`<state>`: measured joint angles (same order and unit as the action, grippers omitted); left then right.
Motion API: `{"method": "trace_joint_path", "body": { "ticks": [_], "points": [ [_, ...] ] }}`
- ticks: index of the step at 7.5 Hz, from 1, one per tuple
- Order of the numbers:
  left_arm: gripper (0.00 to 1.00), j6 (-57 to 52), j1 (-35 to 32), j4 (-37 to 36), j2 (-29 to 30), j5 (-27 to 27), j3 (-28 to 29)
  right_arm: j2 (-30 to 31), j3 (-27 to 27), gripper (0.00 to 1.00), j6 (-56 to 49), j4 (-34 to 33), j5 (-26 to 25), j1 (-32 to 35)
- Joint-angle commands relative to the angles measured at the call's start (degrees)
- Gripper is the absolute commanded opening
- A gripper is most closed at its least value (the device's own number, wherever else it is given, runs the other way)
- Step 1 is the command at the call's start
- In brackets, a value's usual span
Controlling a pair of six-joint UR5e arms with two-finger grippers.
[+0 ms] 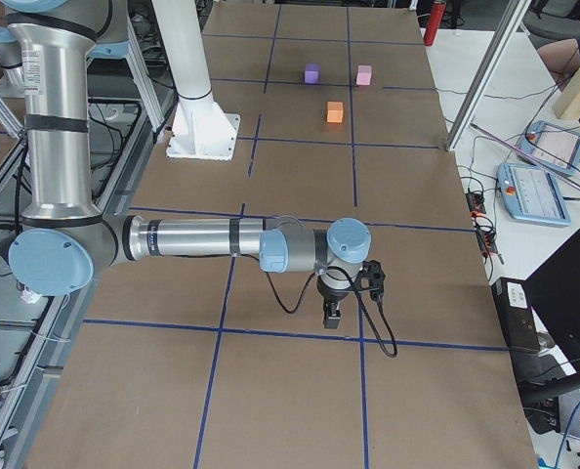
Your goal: Arrange blocks in a line
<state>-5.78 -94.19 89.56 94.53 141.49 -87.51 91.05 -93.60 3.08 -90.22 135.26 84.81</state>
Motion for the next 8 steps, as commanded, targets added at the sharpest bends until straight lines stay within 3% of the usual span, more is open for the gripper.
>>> {"method": "trace_joint_path", "body": {
  "ticks": [1,5,7,8],
  "points": [
    [1.0,0.07,-0.03,0.09,0.04,-0.07,-0.38,0.0,0.0,1.0,0.0,-0.04,0.0,0.0],
    [1.0,-0.1,0.67,1.13,1.96,-0.07,-4.4,0.0,0.0,1.0,0.09,0.05,0.0,0.0],
    [1.0,3.29,8.11,1.93,3.11,-0.33,-9.85,0.0,0.0,1.0,0.0,0.05,0.0,0.0],
    [1.0,12.29,12.15,1.93,6.95,-0.68,-11.61,0.0,0.0,1.0,0.0,-0.04,0.09,0.0]
  ]
}}
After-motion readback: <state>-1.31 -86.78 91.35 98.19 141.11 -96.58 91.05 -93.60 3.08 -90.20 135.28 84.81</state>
